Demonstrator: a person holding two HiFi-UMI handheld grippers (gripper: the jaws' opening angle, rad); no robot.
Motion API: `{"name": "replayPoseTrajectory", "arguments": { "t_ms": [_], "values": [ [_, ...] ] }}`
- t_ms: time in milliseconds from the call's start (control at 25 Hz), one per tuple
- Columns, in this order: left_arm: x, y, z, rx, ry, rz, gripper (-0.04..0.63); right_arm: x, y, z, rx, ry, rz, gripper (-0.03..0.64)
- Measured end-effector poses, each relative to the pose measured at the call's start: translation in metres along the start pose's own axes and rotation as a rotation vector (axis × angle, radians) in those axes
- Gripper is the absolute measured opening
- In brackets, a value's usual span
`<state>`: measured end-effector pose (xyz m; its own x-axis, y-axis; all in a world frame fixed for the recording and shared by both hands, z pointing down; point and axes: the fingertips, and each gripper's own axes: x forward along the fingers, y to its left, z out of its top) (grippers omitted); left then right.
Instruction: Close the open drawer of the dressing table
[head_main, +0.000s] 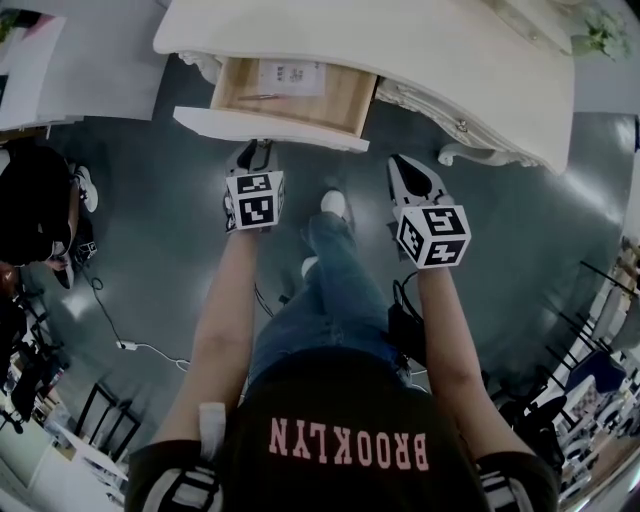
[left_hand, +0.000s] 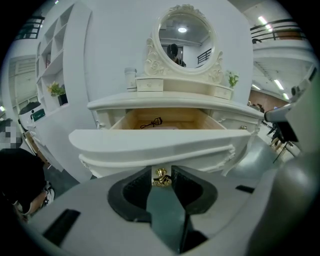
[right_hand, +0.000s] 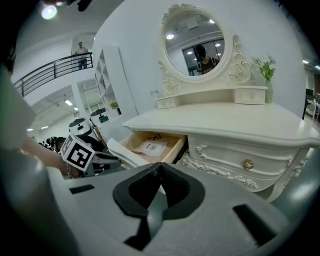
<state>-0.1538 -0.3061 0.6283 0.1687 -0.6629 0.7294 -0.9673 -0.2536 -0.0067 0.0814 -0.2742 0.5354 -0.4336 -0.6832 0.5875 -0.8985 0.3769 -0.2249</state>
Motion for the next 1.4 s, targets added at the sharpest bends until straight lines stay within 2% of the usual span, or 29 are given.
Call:
{"name": "replayPoseTrajectory", "arguments": {
  "t_ms": [320, 400, 480, 680, 1400],
  "values": [
    [0.013, -0.007, 0.009, 0.024, 0.020, -0.054, 0.113, 0.009, 0.000, 0.011, 0.007, 0.000, 0.021, -0.003],
    [0.022, -0.006, 0.009, 0.074, 0.033, -0.049, 0.146, 0.013, -0.001, 0.016, 0.001, -0.002, 0.026, -0.003],
    [0.030, -0.005, 0.005, 0.105, 0.066, -0.035, 0.144, 0.016, -0.001, 0.022, -0.008, -0.005, 0.028, -0.004],
    [0.037, -0.002, 0.007, 0.054, 0.083, -0.012, 0.121, 0.017, -0.010, 0.035, -0.017, -0.016, 0.025, -0.003],
    [0.074, -0.003, 0.049, 0.061, 0.092, -0.023, 0.120, 0.025, -0.030, 0.049, -0.020, -0.013, 0.032, -0.004]
  ]
}}
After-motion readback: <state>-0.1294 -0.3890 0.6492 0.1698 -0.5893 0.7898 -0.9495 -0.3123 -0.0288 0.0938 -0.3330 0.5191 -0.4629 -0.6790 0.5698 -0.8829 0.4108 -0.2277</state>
